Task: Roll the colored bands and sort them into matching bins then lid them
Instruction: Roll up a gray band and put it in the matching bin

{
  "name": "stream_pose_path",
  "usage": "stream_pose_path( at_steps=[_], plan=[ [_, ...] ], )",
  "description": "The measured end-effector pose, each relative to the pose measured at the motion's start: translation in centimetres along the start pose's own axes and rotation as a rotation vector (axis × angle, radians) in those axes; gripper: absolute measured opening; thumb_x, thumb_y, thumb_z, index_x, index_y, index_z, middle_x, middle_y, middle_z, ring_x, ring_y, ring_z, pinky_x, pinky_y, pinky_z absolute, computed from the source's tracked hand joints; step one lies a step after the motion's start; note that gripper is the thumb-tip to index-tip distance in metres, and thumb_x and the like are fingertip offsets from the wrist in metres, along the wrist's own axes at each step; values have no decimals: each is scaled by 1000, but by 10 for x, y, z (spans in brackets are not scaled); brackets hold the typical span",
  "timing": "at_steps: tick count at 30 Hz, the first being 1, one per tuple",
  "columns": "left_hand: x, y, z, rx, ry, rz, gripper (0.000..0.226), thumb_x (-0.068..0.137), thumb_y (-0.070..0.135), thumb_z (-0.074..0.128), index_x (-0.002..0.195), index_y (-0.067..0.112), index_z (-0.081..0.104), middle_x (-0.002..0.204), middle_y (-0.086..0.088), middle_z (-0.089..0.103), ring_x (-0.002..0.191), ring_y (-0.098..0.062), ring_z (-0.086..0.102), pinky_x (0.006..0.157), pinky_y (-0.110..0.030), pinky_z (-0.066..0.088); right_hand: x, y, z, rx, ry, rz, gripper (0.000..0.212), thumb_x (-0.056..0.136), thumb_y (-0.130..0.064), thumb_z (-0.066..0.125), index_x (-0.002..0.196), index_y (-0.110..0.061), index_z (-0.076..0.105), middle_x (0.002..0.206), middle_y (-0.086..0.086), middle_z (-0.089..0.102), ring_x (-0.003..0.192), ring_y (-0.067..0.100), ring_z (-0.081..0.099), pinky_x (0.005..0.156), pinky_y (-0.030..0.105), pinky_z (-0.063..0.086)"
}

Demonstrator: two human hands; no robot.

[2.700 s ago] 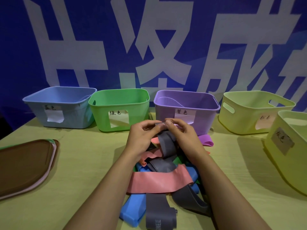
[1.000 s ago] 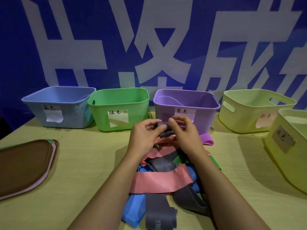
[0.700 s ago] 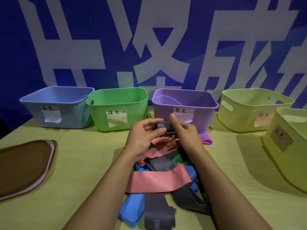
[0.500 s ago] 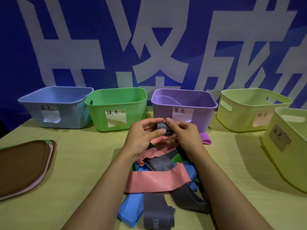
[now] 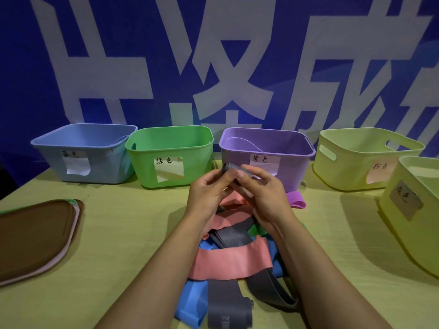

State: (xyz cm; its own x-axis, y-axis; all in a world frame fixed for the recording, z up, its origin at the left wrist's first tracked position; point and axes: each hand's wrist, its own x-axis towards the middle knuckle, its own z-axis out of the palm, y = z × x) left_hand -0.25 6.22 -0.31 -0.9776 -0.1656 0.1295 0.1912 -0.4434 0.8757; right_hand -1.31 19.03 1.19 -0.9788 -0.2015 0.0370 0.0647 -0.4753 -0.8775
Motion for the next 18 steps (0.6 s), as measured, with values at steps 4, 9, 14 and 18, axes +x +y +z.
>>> stream_pose_path(
  at_steps=[4,9,14,18],
  plan=[
    [1,-2,-1,5,13,78,43,69,32,83,101,5,78,102,-13,77,96,-21,72,93,-28,57,0,-1,-1,53,-34,14,40,72,-7,79,110,-3,67,114,28,71,103,37,72,95,46,58],
    [4,4,-15,68,-130,89,32,76,38,83,96,14,82,107,-10,76,102,-18,69,99,-30,50,1,-11,-7,119,-114,147,27,91,-27,63,100,-2,68,79,10,74,74,16,74,79,30,64],
    [-6,15,-16,16,-361,-12,63,77,41,83,124,1,66,119,-8,74,112,-14,68,97,-22,51,-3,-16,-10,211,-189,338,29,78,-18,71,103,-4,79,97,11,75,79,16,75,63,23,62],
    [-14,21,-13,-25,-414,-86,52,94,25,57,141,1,52,120,-4,72,98,-10,71,89,-24,56,-7,-18,-12,251,-319,376,45,57,-18,93,98,-4,82,101,19,76,82,28,77,67,30,64]
  ],
)
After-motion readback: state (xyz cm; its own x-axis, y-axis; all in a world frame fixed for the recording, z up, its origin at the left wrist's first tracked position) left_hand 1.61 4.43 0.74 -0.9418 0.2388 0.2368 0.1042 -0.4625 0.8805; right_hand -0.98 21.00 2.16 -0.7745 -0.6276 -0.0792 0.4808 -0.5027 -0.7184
